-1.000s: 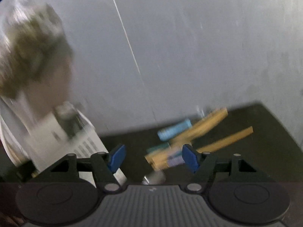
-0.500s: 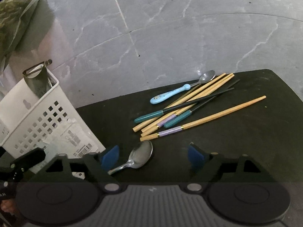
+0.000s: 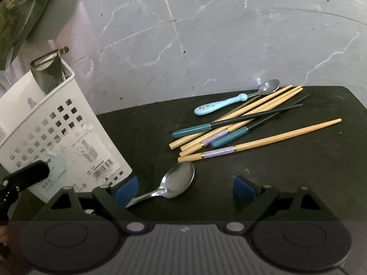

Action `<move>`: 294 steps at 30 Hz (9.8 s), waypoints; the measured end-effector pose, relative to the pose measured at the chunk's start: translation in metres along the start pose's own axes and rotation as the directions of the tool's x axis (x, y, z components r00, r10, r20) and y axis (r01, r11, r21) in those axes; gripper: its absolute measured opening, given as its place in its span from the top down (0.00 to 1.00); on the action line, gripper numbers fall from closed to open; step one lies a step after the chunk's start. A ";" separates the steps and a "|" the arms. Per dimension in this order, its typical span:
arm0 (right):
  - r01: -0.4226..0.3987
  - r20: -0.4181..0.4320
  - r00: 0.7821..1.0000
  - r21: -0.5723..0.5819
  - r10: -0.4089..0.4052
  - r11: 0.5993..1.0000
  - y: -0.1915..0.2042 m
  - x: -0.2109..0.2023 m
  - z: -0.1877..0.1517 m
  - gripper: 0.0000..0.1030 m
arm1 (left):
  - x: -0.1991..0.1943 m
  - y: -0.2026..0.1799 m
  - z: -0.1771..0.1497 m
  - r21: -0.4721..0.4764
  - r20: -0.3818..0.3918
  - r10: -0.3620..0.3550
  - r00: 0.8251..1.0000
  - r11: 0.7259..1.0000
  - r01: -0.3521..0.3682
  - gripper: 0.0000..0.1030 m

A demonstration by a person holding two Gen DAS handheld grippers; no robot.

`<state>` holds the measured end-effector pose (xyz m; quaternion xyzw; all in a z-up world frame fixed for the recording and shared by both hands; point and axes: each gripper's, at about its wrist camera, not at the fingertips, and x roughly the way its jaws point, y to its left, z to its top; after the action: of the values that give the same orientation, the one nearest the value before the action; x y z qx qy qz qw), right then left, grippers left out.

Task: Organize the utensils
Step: 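Grasp the metal spoon lying beside the caddy with the right tool, then lift the metal spoon, lower it into the caddy, open the right tool, then grasp the blue-handled spoon from the utensil pile with the right tool, then lower the blue-handled spoon into the caddy and open the right tool, then grasp the small gold spoon from the table with the right tool, then lift the gold spoon, lower it into the caddy, open the right tool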

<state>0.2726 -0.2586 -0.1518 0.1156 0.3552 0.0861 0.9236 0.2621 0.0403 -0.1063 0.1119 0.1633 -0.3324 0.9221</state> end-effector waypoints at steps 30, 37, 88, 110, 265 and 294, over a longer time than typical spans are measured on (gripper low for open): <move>0.042 0.100 0.994 -0.012 -0.040 0.999 0.009 -0.014 0.003 0.97 | 0.000 0.000 -0.001 0.006 0.002 -0.003 1.000 1.000 0.003 0.25; 0.082 0.156 0.985 -0.062 -0.071 0.995 0.022 -0.038 0.014 0.99 | 0.001 0.002 -0.001 0.002 0.002 -0.010 1.000 1.000 0.010 0.25; 0.067 0.133 0.989 -0.007 -0.065 0.998 -0.005 -0.064 0.070 0.38 | 0.003 -0.004 0.000 -0.010 -0.003 0.017 1.000 1.000 -0.017 0.25; 0.124 0.023 0.992 0.079 -0.126 0.989 -0.119 0.059 0.142 0.47 | 0.010 -0.016 0.009 -0.015 -0.029 0.068 0.997 0.998 -0.068 0.25; 0.009 0.055 0.998 -0.125 -0.003 0.992 -0.099 0.071 0.107 0.98 | 0.011 -0.027 0.005 0.010 -0.043 0.122 0.992 0.992 -0.122 0.23; 0.079 0.478 0.877 -0.241 0.048 0.967 0.006 -0.113 0.148 0.99 | 0.012 -0.017 -0.001 0.027 -0.019 0.062 0.998 0.998 -0.062 0.24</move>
<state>0.2892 -0.3024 0.0289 0.0116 0.1021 0.0919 0.9905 0.2596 0.0205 -0.1140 0.1323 0.1646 -0.3045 0.9288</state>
